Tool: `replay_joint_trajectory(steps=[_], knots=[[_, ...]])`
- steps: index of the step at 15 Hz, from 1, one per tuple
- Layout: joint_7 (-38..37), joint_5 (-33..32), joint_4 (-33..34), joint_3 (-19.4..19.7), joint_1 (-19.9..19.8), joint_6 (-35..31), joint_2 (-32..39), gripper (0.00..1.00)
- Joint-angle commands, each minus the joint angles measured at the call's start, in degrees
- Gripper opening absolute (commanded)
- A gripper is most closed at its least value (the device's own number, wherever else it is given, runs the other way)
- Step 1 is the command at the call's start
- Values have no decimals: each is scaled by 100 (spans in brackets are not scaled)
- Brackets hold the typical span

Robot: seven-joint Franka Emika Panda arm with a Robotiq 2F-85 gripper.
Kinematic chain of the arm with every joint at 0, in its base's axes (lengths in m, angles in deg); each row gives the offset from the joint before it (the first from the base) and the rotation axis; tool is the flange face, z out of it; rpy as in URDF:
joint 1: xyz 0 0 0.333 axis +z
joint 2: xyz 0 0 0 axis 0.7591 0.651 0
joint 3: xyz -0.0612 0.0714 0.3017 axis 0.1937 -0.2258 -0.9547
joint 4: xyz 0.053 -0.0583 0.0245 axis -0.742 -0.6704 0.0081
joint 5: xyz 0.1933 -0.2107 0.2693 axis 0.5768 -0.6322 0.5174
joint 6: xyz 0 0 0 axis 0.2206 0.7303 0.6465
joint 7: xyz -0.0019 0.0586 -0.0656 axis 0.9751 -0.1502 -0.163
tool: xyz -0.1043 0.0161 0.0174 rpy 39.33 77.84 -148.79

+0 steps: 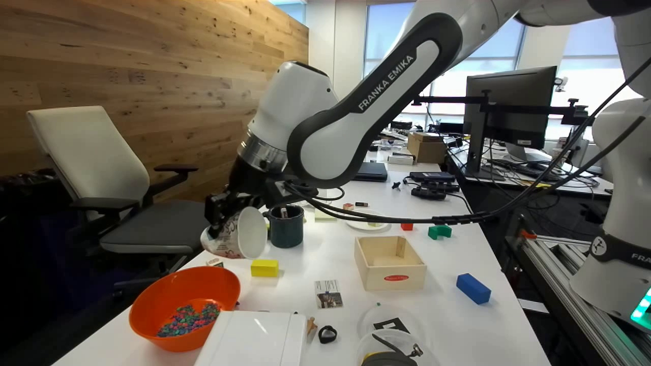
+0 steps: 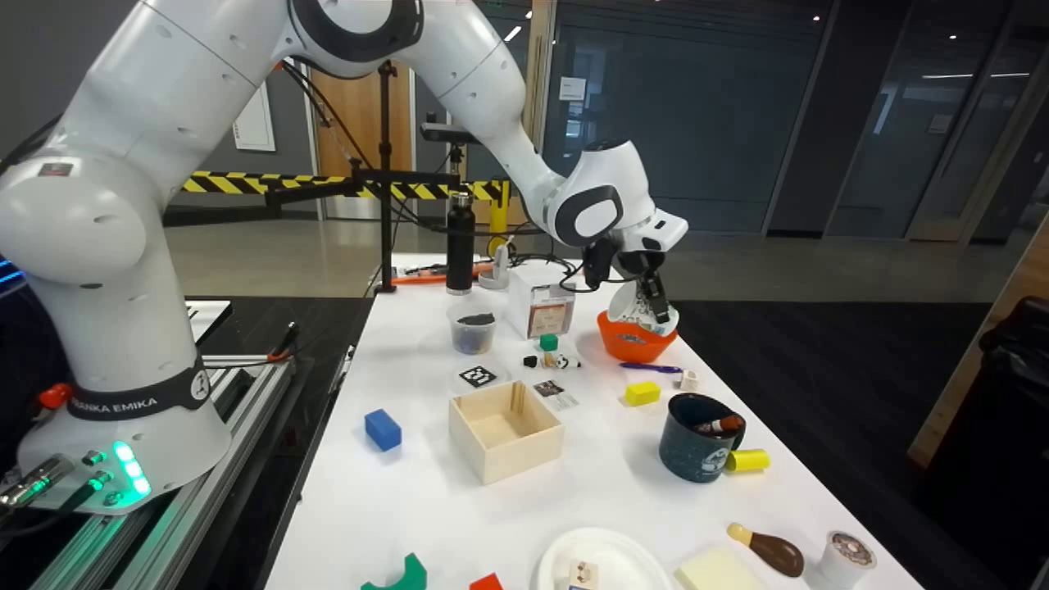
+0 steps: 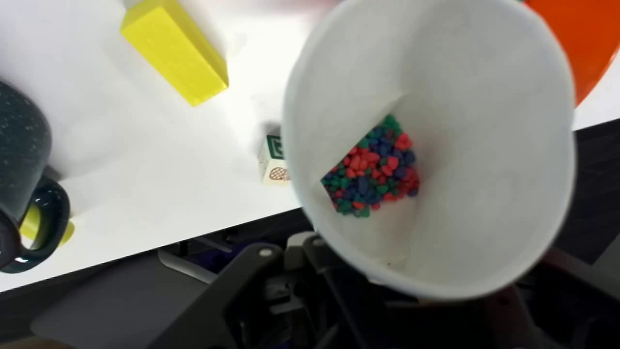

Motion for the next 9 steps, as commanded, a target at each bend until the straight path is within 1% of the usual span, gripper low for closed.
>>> replay_joint_trajectory(steps=[1,3,6,7,9], knots=[[-586,-31,-158,149,-104,3,-210,20],[-782,25,-107,187,-198,51,-208,20],[-749,112,-61,-70,-493,185,-254,20],[-661,161,-42,-220,-631,259,-278,20],[-681,168,-4,-323,-743,321,-282,20]])
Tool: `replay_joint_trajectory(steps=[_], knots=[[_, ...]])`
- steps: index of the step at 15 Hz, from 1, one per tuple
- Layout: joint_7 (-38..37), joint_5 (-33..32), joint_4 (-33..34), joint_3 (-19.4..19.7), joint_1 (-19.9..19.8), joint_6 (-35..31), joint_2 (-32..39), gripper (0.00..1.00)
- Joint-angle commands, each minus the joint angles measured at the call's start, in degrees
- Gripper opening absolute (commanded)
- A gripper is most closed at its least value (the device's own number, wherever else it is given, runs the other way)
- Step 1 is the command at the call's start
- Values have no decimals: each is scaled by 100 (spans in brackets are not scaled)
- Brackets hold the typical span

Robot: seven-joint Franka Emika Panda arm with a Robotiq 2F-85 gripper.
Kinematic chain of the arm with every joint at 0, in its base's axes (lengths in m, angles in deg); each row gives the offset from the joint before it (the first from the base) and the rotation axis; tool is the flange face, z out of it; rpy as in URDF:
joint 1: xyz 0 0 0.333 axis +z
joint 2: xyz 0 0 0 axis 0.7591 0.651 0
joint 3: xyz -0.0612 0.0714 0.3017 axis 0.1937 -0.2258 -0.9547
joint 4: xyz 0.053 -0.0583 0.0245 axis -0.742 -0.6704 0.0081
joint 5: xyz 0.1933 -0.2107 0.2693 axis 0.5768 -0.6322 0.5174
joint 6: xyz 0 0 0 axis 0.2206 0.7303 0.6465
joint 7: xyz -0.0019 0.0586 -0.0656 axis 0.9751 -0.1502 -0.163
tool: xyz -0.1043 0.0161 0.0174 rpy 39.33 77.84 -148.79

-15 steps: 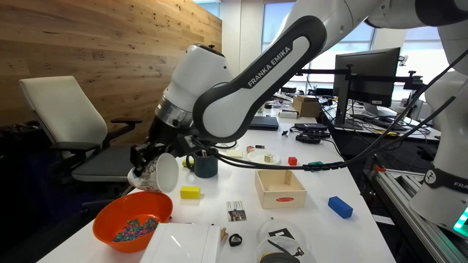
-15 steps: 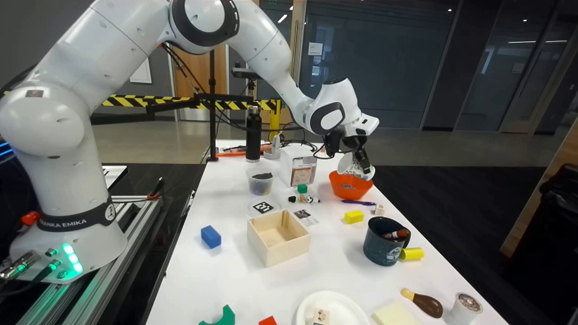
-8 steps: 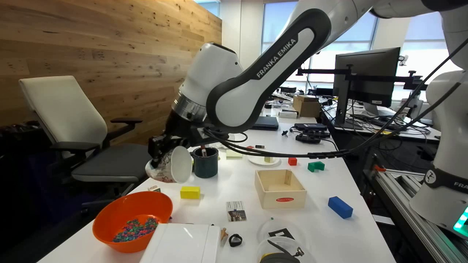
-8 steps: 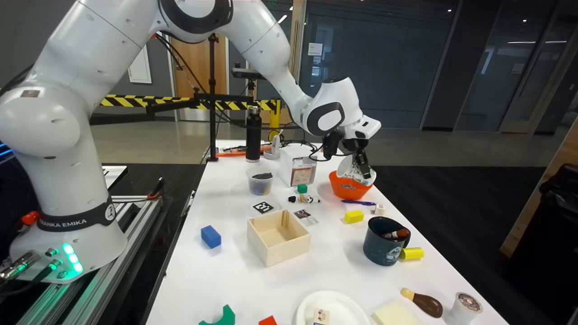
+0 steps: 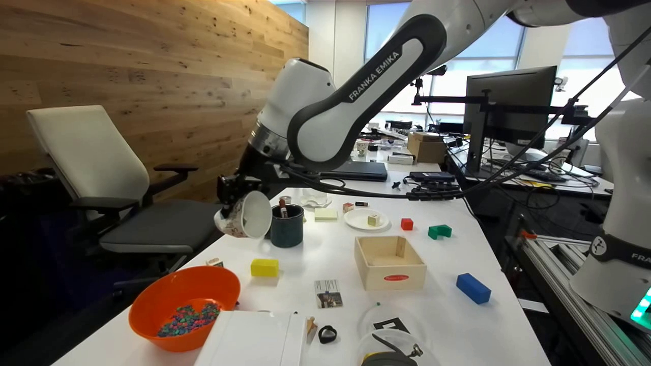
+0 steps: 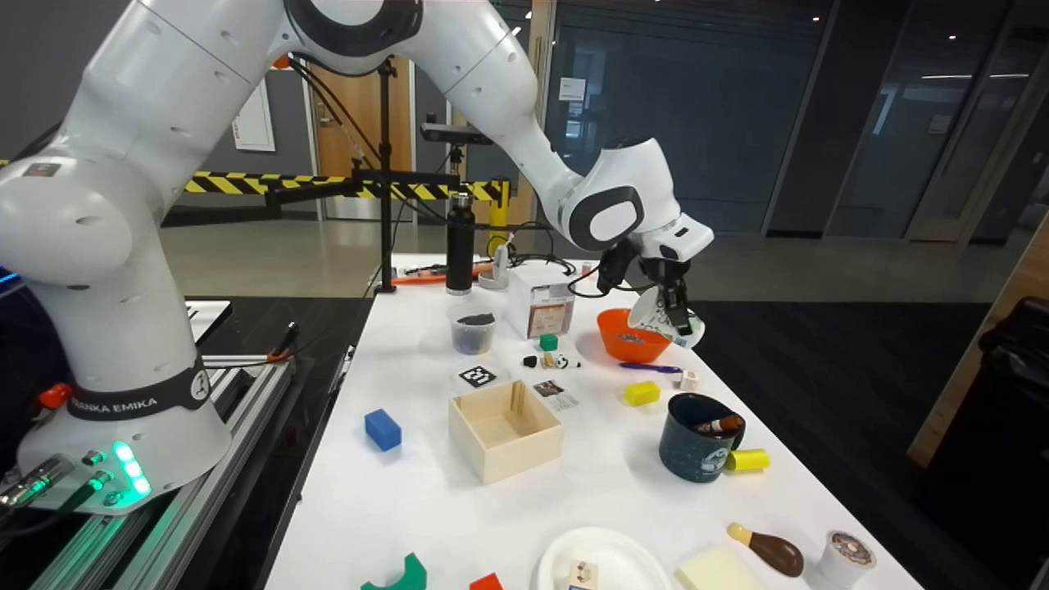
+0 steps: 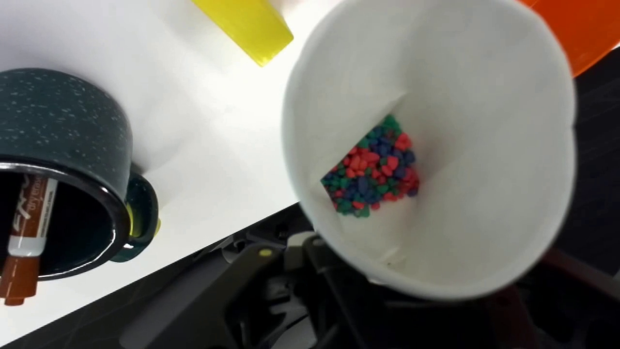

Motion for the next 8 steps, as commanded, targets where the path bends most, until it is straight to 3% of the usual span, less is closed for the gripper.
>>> replay_joint_trajectory(steps=[1,3,4,8], knots=[[-21,125,-2,-333,-286,277,-204,20],[170,249,54,-670,-573,542,-273,20],[-14,-12,20,-411,-360,235,-103,45],[13,29,54,-592,-519,379,-157,45]])
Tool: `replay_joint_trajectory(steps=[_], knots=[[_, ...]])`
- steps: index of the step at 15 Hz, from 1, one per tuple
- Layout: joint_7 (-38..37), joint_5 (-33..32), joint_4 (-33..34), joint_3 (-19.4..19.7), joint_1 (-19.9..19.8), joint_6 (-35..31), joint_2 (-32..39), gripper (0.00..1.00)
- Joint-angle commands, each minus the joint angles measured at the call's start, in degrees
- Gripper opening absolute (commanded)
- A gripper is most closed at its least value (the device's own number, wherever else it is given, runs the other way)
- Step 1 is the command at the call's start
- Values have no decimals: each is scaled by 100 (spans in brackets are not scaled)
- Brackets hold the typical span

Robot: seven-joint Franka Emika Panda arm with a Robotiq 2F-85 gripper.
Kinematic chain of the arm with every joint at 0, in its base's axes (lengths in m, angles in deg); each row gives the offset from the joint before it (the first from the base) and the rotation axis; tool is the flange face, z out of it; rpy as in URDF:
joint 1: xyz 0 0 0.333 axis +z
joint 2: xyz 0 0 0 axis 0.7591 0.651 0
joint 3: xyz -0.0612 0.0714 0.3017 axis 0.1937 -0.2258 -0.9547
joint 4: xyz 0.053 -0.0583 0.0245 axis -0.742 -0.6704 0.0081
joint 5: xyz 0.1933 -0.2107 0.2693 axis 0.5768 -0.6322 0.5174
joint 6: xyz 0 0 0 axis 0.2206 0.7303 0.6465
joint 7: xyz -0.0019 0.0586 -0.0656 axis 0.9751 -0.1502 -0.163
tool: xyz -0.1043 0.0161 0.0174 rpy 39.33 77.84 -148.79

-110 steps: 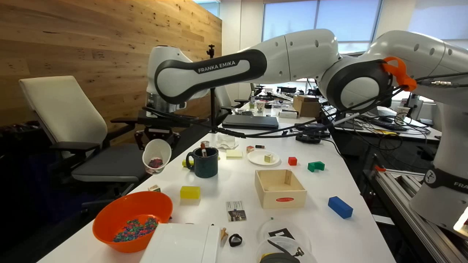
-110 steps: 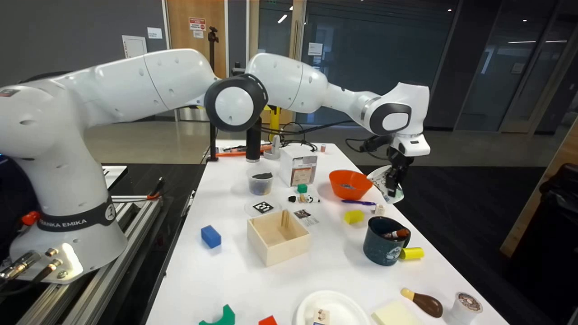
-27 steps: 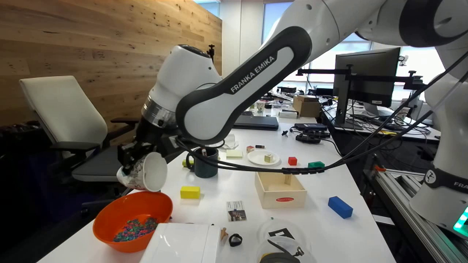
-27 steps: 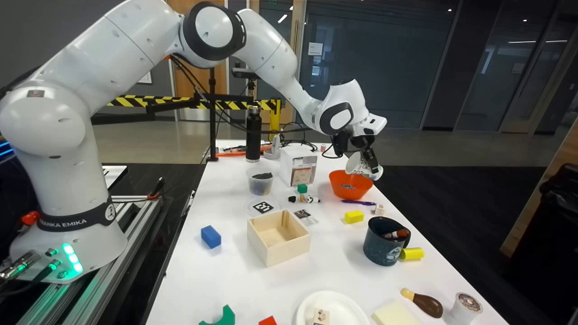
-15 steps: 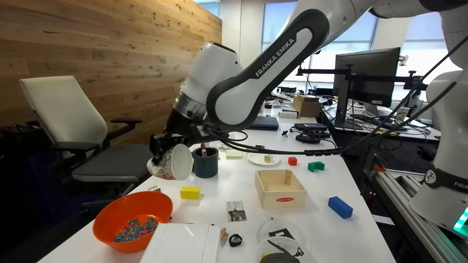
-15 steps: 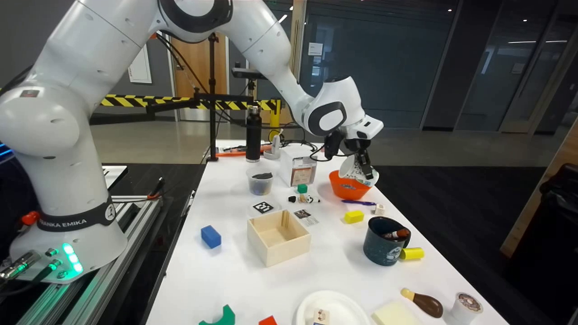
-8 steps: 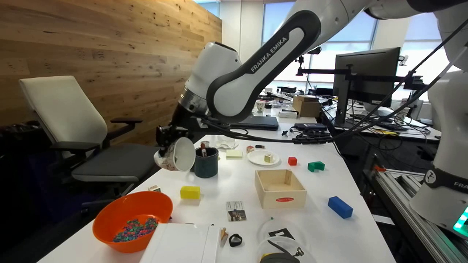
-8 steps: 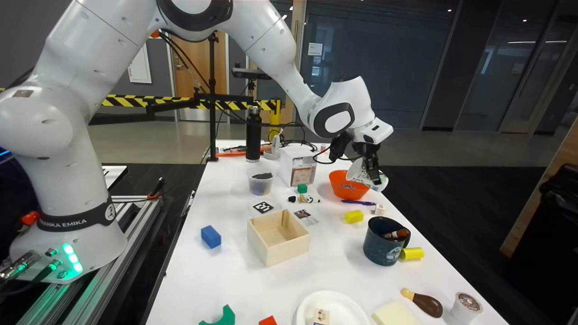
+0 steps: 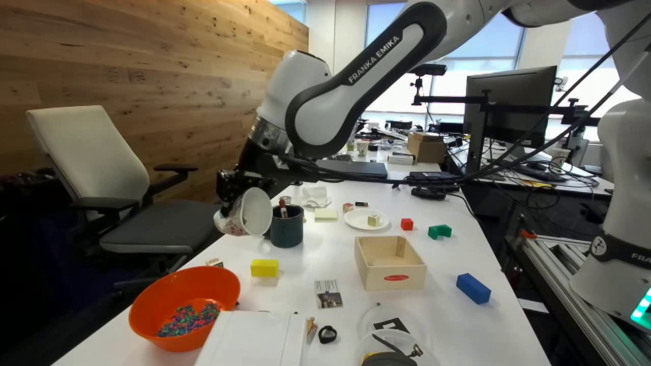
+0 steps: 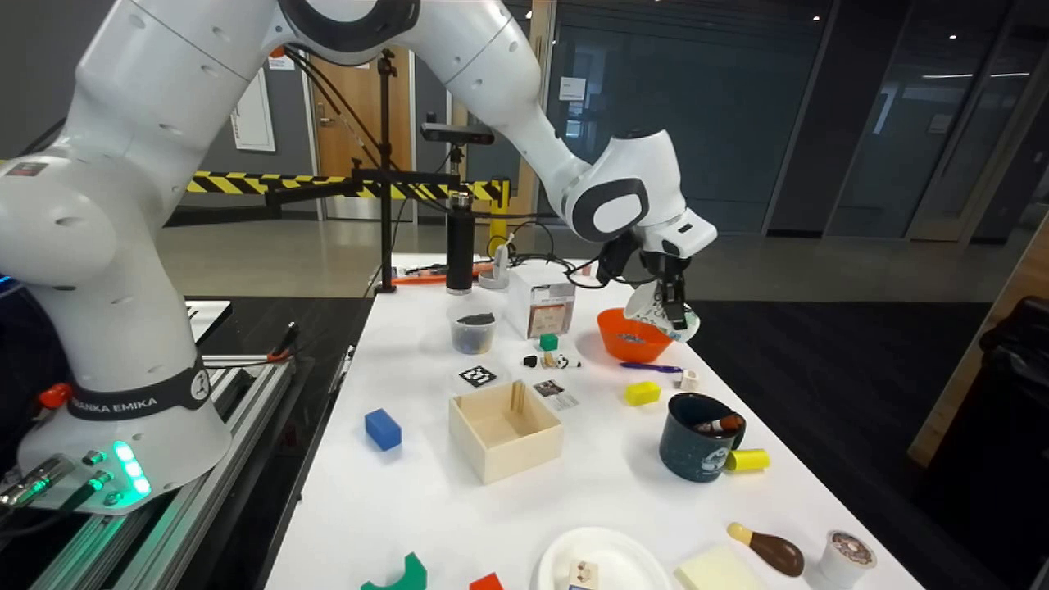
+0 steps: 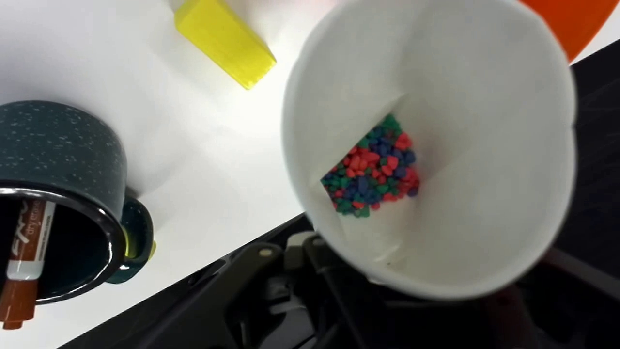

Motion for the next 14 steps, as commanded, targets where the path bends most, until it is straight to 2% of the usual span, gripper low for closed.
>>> replay_joint_trajectory(steps=[1,3,6,10,12,14], knots=[[4,-16,-3,-35,-37,8,-7,20],[-142,-96,98,87,96,-99,143,20],[-528,-416,441,589,511,-62,474,20],[-1281,-718,1466,1222,1077,277,1149,20],[-1555,-871,2071,1334,1212,544,1481,20],[-1669,-990,2586,1282,1203,858,1717,20]])
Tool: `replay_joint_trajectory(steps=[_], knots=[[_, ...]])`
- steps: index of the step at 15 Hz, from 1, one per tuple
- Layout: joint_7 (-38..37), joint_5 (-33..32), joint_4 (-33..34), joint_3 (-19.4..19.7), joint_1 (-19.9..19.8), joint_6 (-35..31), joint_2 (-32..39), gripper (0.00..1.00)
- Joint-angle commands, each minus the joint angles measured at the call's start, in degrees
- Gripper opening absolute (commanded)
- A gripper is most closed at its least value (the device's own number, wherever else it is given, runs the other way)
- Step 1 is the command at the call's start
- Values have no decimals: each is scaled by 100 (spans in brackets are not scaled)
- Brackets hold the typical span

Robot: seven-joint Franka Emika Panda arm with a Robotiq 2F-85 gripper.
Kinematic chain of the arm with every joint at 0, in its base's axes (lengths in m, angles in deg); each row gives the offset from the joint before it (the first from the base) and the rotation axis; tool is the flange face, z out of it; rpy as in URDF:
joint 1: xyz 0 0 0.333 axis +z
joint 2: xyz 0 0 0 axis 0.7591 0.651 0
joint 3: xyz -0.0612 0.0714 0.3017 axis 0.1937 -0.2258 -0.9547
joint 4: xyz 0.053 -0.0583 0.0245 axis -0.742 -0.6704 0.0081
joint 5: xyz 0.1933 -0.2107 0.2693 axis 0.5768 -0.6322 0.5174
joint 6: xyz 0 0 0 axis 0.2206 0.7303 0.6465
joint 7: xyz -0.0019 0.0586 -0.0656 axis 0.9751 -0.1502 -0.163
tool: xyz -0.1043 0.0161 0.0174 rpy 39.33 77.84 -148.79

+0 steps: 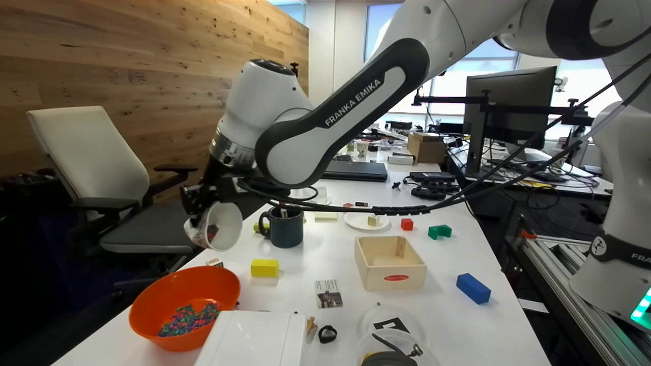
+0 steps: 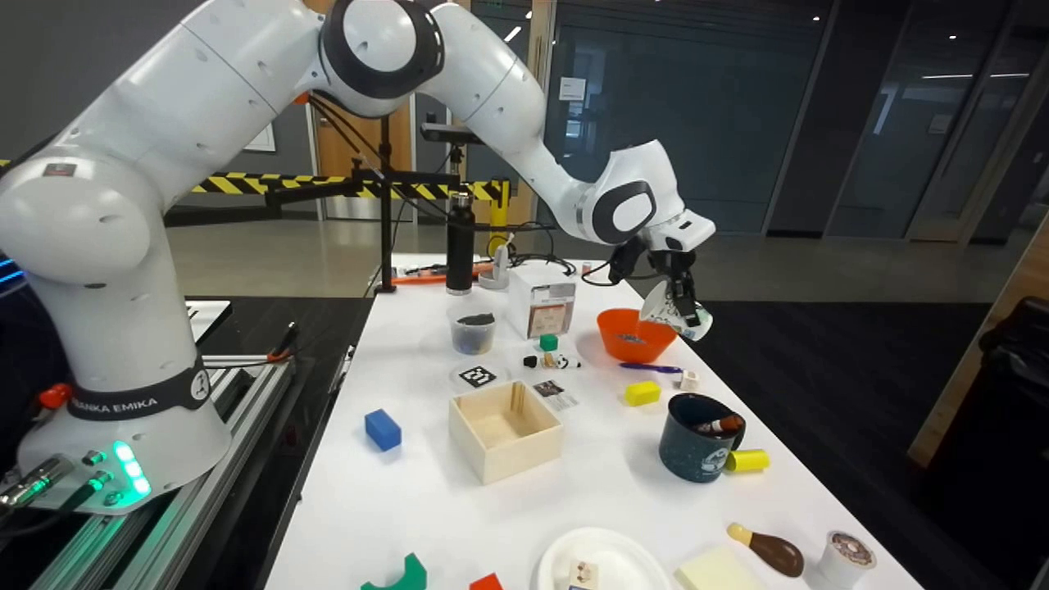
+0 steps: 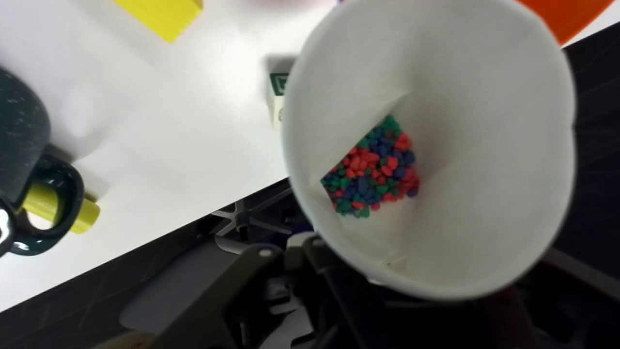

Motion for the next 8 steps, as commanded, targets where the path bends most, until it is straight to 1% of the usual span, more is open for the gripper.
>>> replay_joint_trajectory(steps=[1,3,8], knots=[[-449,-388,1259,27,-7,659,627,20],[-492,-471,1590,-4,-64,901,758,20],[-434,-844,2208,74,-166,929,1116,20]])
